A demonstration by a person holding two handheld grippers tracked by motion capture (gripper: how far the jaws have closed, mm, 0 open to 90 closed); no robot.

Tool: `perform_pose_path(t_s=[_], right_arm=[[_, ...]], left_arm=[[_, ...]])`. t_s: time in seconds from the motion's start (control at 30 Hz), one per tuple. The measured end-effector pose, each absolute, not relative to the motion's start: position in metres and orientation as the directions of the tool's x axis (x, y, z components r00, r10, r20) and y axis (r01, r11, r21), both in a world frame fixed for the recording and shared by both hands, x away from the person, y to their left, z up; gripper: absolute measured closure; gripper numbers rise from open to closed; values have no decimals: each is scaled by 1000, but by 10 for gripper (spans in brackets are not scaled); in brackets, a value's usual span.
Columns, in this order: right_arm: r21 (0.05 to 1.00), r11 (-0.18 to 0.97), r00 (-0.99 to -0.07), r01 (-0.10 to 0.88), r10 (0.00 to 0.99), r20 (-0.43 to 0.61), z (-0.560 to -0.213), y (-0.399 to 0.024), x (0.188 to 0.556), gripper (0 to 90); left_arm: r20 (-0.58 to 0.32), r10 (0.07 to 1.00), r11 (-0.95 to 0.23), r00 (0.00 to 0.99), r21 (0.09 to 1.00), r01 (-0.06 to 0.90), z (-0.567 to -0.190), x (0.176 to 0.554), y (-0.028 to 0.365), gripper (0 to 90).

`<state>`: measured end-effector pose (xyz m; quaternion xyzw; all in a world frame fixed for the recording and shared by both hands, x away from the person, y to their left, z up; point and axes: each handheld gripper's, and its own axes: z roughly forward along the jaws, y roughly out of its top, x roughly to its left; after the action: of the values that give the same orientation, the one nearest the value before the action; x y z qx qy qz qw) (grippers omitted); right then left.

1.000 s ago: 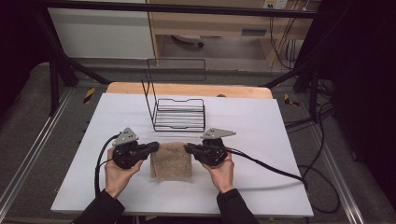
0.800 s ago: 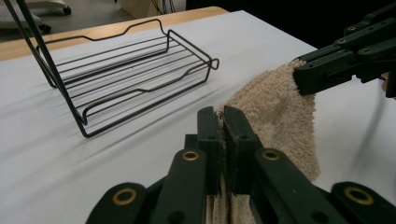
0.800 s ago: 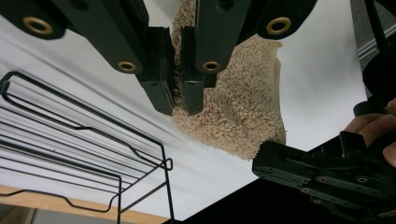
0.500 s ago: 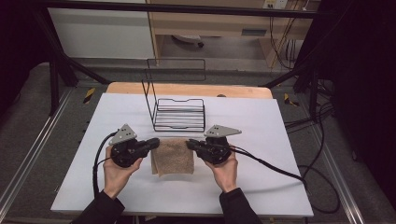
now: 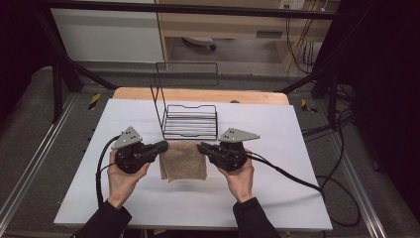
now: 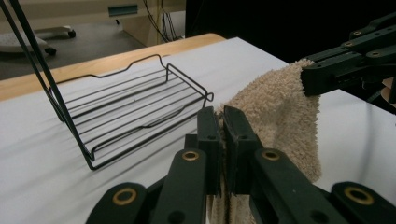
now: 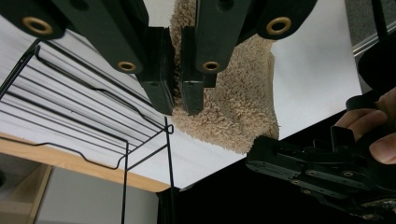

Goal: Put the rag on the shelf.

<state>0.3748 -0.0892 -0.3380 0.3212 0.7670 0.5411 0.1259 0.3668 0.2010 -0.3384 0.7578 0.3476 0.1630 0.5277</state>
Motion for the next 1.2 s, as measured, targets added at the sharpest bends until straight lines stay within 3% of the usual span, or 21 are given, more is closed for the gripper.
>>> perform_pose_path(t_s=[1.2], right_arm=[[970, 124, -739, 211, 670, 76, -274, -95, 383, 855]], left_arm=[[-96, 725, -72, 682, 974, 213, -276, 384, 193, 858]])
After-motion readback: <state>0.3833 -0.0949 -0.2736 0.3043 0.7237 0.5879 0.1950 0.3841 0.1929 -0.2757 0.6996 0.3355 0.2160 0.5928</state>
